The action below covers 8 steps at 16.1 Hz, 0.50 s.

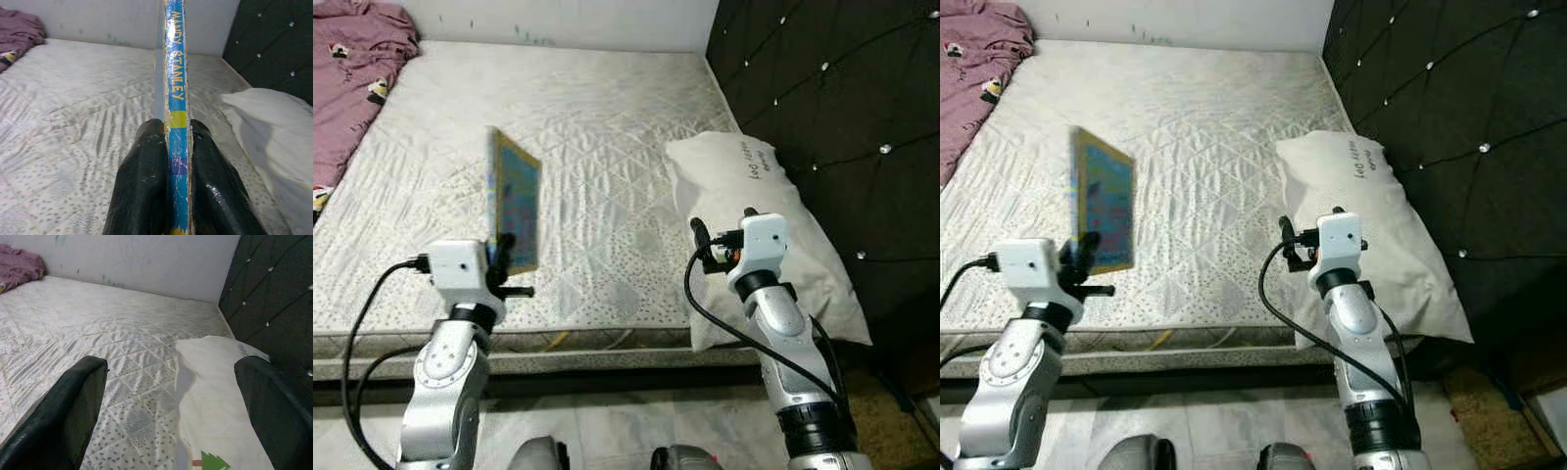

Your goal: Clean up the room

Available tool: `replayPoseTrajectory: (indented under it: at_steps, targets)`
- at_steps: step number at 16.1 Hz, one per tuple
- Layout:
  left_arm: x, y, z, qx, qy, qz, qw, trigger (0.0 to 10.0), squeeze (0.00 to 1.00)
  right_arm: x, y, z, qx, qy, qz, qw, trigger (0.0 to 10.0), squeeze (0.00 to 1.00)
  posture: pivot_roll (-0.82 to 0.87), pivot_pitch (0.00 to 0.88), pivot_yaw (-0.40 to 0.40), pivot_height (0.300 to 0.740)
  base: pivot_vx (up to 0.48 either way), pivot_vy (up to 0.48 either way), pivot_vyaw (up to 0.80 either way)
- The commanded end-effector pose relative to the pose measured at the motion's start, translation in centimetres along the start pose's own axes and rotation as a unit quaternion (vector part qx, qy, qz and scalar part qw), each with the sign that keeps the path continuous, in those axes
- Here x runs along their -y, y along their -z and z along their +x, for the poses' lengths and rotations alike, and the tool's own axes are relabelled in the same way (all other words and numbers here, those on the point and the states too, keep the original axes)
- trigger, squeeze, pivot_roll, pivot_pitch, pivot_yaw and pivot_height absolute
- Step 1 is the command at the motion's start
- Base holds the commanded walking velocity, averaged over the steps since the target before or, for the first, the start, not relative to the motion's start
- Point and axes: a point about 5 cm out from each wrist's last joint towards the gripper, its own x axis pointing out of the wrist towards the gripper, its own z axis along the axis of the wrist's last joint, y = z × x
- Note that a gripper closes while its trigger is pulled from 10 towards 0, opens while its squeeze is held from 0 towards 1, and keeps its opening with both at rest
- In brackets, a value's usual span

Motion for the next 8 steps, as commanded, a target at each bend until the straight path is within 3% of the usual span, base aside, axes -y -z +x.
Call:
replayPoseTrajectory:
  at_steps: [1, 3, 8]
  targets:
    - [0.39, -1.34, 0.16, 0.034, 0.012, 0.001, 0.999, 10.0, 0.0, 0.89, -0.19, -0.1, 0.001, 0.015, -0.003, 1.0, 10.0, 0.0, 0.01, 0.11, -0.034, 0.74, 0.386, 0.0, -0.59]
    - [0.4, -1.35, 0.17, 0.034, 0.013, 0.001, 0.999, 10.0, 0.0, 0.89, -0.21, -0.09, 0.002, 0.015, -0.003, 1.0, 10.0, 0.0, 0.01, 0.11, -0.035, 0.74, 0.412, 0.0, -0.58]
    - [0.49, -1.35, 0.19, 0.035, 0.018, -0.002, 0.999, 10.0, 0.0, 0.89, -0.24, -0.08, 0.002, 0.015, -0.003, 1.0, 10.0, 0.0, 0.01, 0.107, -0.035, 0.74, 0.425, 0.0, 0.0]
